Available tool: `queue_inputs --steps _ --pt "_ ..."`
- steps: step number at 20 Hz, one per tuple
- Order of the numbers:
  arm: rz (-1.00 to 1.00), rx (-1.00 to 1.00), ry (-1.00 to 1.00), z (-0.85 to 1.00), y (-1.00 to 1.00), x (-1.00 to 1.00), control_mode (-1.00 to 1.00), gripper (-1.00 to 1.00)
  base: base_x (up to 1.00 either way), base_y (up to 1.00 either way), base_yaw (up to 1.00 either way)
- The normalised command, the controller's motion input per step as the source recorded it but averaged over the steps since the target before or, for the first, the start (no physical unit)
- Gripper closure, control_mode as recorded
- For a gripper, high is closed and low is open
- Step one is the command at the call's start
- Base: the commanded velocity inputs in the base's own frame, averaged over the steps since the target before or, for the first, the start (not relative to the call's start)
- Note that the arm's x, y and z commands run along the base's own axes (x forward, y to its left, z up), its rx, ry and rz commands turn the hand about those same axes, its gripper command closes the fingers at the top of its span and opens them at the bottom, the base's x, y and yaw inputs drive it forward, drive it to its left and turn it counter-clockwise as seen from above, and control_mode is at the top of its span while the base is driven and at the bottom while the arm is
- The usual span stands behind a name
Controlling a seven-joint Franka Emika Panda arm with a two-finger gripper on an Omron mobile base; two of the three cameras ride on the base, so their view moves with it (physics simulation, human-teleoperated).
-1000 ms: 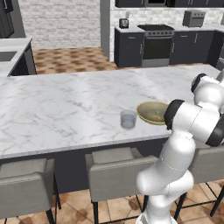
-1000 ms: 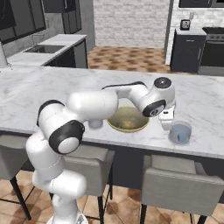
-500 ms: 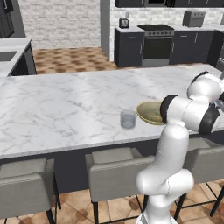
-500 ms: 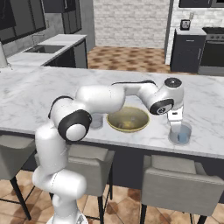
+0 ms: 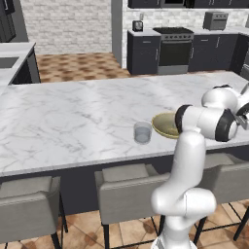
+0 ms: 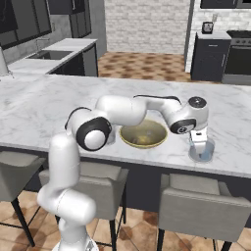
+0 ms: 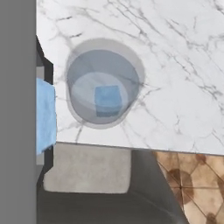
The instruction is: There are four ice cubes in the ice bowl. Place two ice cubes in each glass of water.
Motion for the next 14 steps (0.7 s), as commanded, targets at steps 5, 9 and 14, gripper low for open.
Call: queue_inputs --steps 5,9,14 --pt "0.06 0.00 0.08 -0.01 -0.23 0.33 -1.00 1.00 0.00 0.00 0.00" --pt "0.06 0.00 0.09 0.00 -0.26 0.29 -1.00 1.00 0.00 0.00 0.00" --pt "0.06 0.00 0.08 -0.07 -0.21 0.26 -1.00 1.00 0.00 0.00 0.00"
